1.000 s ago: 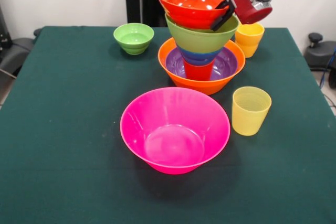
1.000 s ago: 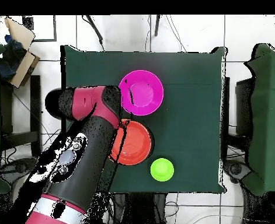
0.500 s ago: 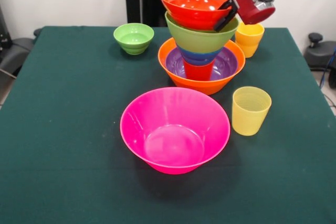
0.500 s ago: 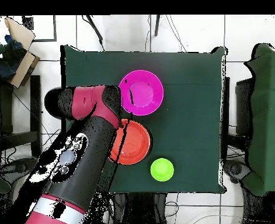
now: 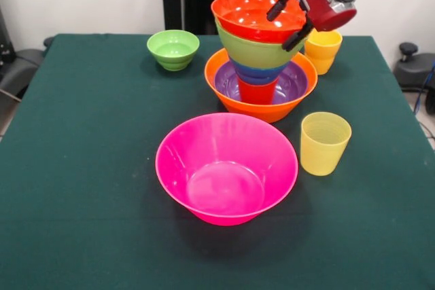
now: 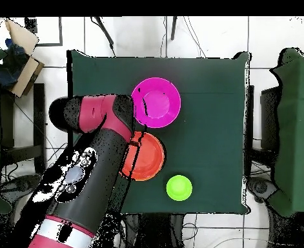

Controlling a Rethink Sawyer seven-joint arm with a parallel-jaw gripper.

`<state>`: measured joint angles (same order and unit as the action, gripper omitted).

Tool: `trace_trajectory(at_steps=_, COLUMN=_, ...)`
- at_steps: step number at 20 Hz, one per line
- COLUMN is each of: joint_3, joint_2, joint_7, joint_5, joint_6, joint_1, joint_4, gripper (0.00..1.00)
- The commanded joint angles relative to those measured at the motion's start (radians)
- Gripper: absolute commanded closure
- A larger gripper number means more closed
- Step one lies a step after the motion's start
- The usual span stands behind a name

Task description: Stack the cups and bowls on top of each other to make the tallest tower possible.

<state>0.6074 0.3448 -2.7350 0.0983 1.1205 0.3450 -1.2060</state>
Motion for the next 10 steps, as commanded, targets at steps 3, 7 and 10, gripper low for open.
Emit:
trace_trajectory(at_steps=3, joint_3=-0.104, joint_2=0.034, joint_7=-0.063, joint_5=0.011, joint_6=-0.029, joint_1=-0.008, joint_4=-0.040, gripper=0.00)
trace_trajectory(at_steps=7, joint_3=-0.106, joint_2=0.041, joint_7=-0.056, joint_5=0.009, joint_6=-0.031, joint_1=-0.011, joint_4=-0.044, gripper=0.00)
trace_trajectory(at_steps=10, joint_3=-0.105, joint_2=0.052, joint_7=-0.045, joint_5=0.006, joint_6=-0.018, joint_1=-0.016, joint_4=-0.042, gripper=0.00)
